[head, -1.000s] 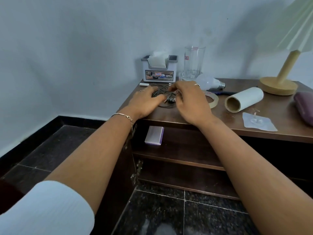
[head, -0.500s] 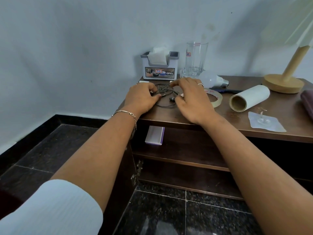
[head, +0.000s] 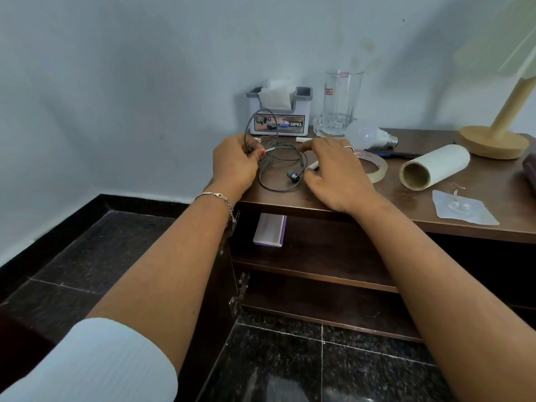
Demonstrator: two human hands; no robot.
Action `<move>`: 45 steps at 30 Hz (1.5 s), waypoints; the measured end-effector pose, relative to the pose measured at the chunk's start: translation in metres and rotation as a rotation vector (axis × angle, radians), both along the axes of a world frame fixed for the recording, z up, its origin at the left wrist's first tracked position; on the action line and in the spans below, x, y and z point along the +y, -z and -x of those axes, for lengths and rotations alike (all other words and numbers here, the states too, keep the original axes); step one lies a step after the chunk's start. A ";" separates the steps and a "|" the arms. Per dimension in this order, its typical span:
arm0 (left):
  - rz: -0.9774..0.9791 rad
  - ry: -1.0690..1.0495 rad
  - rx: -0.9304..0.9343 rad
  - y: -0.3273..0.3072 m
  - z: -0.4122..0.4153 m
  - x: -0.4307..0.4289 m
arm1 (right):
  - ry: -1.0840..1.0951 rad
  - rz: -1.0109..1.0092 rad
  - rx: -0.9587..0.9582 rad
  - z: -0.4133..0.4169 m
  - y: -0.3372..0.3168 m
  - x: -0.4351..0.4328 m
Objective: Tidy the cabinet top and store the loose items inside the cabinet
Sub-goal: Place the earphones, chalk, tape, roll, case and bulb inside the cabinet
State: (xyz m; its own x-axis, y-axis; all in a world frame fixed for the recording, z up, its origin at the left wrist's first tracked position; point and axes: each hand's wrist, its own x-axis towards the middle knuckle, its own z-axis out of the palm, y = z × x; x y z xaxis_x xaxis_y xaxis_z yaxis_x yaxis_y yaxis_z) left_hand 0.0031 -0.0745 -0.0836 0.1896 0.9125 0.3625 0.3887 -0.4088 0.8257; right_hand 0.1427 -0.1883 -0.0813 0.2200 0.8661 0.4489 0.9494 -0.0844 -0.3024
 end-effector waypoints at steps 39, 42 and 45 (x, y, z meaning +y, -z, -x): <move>0.410 0.420 -0.613 0.017 0.065 -0.142 | -0.378 -0.106 0.902 0.067 0.047 -0.110; 0.274 0.404 -0.453 0.029 0.068 -0.147 | -0.354 -0.104 1.187 0.071 0.053 -0.121; 0.055 0.342 -0.245 0.052 0.069 -0.149 | -0.293 -0.071 1.582 0.071 0.058 -0.123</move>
State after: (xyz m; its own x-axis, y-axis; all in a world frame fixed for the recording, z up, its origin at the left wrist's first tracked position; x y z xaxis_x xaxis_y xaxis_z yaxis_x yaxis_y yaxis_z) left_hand -0.0654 -0.2235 -0.1355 0.3992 0.8312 0.3870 0.0278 -0.4328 0.9011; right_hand 0.0714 -0.3118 -0.1392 0.3177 0.9481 -0.0170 -0.3233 0.0915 -0.9419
